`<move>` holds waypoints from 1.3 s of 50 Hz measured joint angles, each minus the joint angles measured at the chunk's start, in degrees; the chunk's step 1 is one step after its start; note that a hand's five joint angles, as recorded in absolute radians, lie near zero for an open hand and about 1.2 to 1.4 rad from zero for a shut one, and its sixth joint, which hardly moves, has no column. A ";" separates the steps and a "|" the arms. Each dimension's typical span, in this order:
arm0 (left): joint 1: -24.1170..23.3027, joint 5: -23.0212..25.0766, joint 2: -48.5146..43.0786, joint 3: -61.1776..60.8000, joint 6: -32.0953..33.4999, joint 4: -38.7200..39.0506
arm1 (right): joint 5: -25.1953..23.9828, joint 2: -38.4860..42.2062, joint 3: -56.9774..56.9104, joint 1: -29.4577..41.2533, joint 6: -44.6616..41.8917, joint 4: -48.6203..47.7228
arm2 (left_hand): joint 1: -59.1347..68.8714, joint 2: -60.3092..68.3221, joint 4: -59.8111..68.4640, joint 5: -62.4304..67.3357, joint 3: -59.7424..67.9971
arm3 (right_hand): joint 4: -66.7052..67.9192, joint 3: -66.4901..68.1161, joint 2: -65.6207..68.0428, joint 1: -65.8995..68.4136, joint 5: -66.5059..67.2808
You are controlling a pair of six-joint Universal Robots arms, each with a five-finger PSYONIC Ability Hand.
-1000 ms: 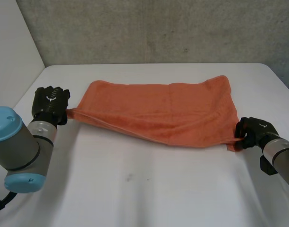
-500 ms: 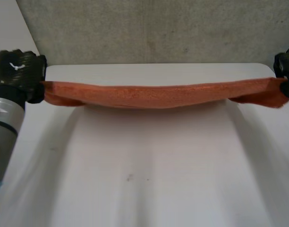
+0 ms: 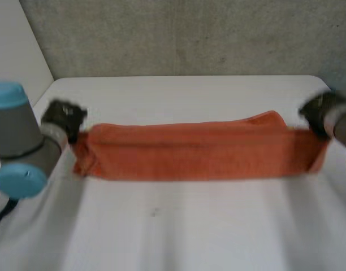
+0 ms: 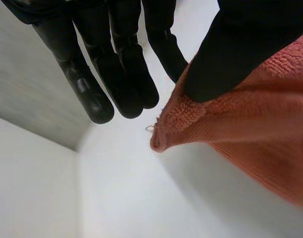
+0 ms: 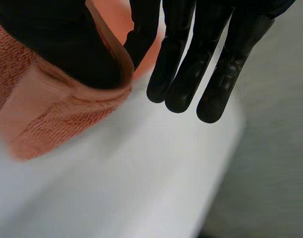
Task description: Fold the laundry
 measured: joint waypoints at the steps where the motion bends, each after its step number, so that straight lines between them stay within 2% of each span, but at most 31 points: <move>1: -0.16 -0.06 -1.31 6.64 -0.08 0.77 | 0.75 1.00 -6.53 1.29 1.14 -3.32 | 0.00 0.00 0.00 0.00 0.00 | 0.01 0.00 0.00 0.00 0.00; 4: -0.62 -0.19 0.22 17.43 -1.92 6.45 | 1.21 0.30 -17.32 3.06 6.03 -13.35 | 0.00 0.00 0.00 0.00 0.00 | 0.00 0.00 0.00 0.00 0.00; 8: -0.83 -0.53 4.50 23.18 -5.59 17.17 | 0.88 -4.62 -20.77 3.84 11.87 -26.19 | 0.00 0.00 0.01 0.00 0.00 | 0.01 0.00 0.00 0.00 0.00; 11: -0.68 -0.96 8.13 24.06 -8.55 26.10 | 0.03 -10.29 -18.12 3.90 15.42 -36.40 | 0.00 0.00 0.00 0.00 0.00 | 0.01 0.01 0.00 0.00 0.22; 13: -0.62 -1.03 8.77 23.84 -9.04 27.59 | -0.23 -11.52 -17.05 3.89 15.96 -38.32 | 0.02 0.00 0.01 0.00 0.00 | 0.01 0.01 0.00 0.00 0.28; 14: -0.43 -1.20 10.29 22.51 -10.23 30.76 | -0.61 -13.05 -15.36 3.88 16.59 -40.64 | 0.05 0.00 0.01 0.00 0.00 | 0.00 0.01 0.00 0.00 0.48; 16: -0.26 -1.23 11.02 20.74 -10.87 31.84 | -2.00 -16.59 -8.92 3.96 17.67 -45.06 | 0.11 0.00 0.01 0.00 0.00 | 0.00 0.01 0.00 0.00 0.68; 20: -0.03 -0.96 10.78 17.17 -11.20 31.15 | -2.79 -17.08 -4.48 4.09 17.74 -44.98 | 0.11 0.02 0.01 0.00 0.00 | 0.00 0.01 0.00 0.00 0.69; 26: 0.31 0.43 7.73 10.14 -11.15 29.18 | -3.50 -13.67 1.54 4.16 17.47 -42.79 | 0.11 0.04 0.01 0.00 0.01 | 0.01 0.17 0.00 0.00 0.70; 31: 0.39 1.83 2.66 4.97 -11.01 28.58 | -4.25 -7.14 5.07 4.18 17.35 -41.83 | 0.38 0.04 0.01 0.00 0.01 | 0.01 0.25 0.00 0.00 0.70; 40: 0.30 2.20 -6.93 -0.95 -10.56 27.38 | -5.01 6.70 6.80 3.98 16.66 -39.71 | 0.38 0.05 0.01 0.00 0.08 | 0.01 0.25 0.00 0.00 0.70; 45: 0.44 1.98 -7.14 -4.87 -10.29 24.66 | -4.93 9.53 6.68 3.63 15.50 -34.64 | 0.38 0.06 0.01 0.00 0.09 | 0.00 0.24 0.00 0.00 0.70; 50: 0.71 1.94 -3.76 -8.53 -10.12 21.11 | -4.88 7.97 6.80 3.41 13.83 -28.51 | 0.38 0.07 0.01 0.00 0.11 | 0.01 0.25 0.00 0.00 0.70; 51: 1.27 2.02 0.22 -11.81 -9.88 17.70 | -4.97 5.12 7.32 3.35 11.78 -23.13 | 0.38 0.12 0.01 0.00 0.22 | 0.01 0.25 0.00 0.00 0.70; 55: 2.11 2.19 5.48 -15.50 -8.82 13.33 | -5.08 0.66 8.45 2.90 8.04 -14.98 | 0.38 0.16 0.01 0.00 0.24 | 0.01 0.25 0.00 0.00 0.70; 62: 3.79 2.47 16.66 -22.13 -0.31 -0.22 | -5.15 -8.66 13.45 -1.38 -3.49 1.78 | 0.38 0.18 0.01 0.00 0.24 | 0.01 0.25 0.00 0.00 0.70; 63: 4.17 2.54 19.10 -23.36 2.66 -4.06 | -5.25 -10.62 14.85 -2.78 -6.56 4.80 | 0.38 0.18 0.01 0.00 0.24 | 0.01 0.26 0.00 0.00 0.70; 65: 4.41 2.60 20.68 -24.07 4.73 -6.64 | -5.37 -11.84 15.81 -3.72 -8.57 6.43 | 0.38 0.18 0.00 0.00 0.24 | 0.02 0.25 0.00 0.00 0.70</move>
